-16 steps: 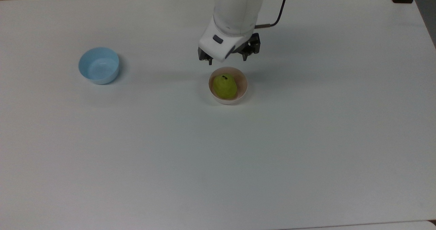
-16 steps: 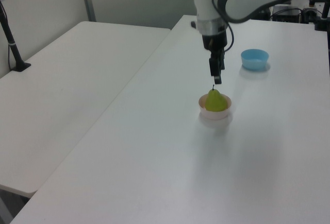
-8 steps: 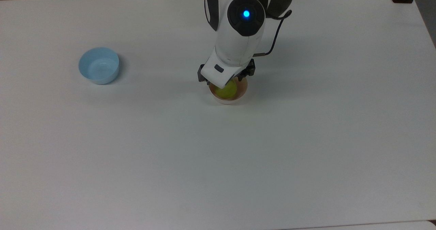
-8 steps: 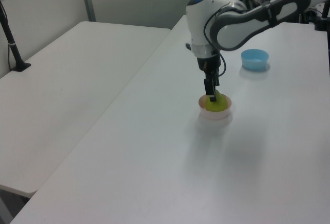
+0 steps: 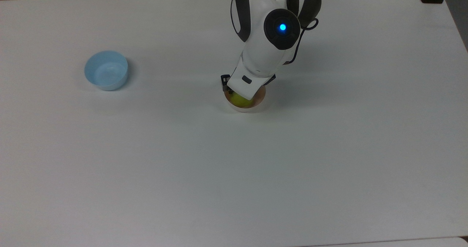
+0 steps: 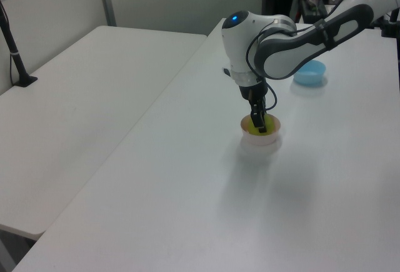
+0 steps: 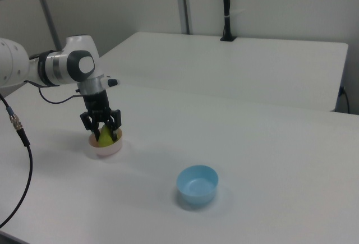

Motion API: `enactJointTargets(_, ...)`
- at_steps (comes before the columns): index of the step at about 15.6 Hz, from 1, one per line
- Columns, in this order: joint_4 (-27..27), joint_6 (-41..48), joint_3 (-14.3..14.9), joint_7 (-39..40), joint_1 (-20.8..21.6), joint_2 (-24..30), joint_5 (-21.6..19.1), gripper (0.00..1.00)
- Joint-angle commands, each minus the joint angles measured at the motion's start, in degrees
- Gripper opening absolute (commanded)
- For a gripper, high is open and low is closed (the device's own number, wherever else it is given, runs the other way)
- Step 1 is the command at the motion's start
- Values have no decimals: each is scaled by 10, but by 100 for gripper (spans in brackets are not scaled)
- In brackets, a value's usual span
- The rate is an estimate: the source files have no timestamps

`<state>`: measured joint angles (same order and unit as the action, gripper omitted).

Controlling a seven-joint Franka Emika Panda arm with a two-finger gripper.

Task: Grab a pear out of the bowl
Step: 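Lower the gripper around the pear and close on it, then lift the pear out of the pink bowl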

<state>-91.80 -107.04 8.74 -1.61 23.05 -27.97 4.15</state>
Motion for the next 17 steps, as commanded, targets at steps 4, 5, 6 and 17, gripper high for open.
enactJointTargets(4, -8, -2, 7, -2, 2, 42, 4, 34)
enactJointTargets(5, -7, 3, 7, -1, 0, 54, 0, 34)
enactJointTargets(6, -6, 14, 7, 0, -3, 65, -1, 34)
enactJointTargets(17, 12, 68, 3, 79, -148, 129, -33, 34)
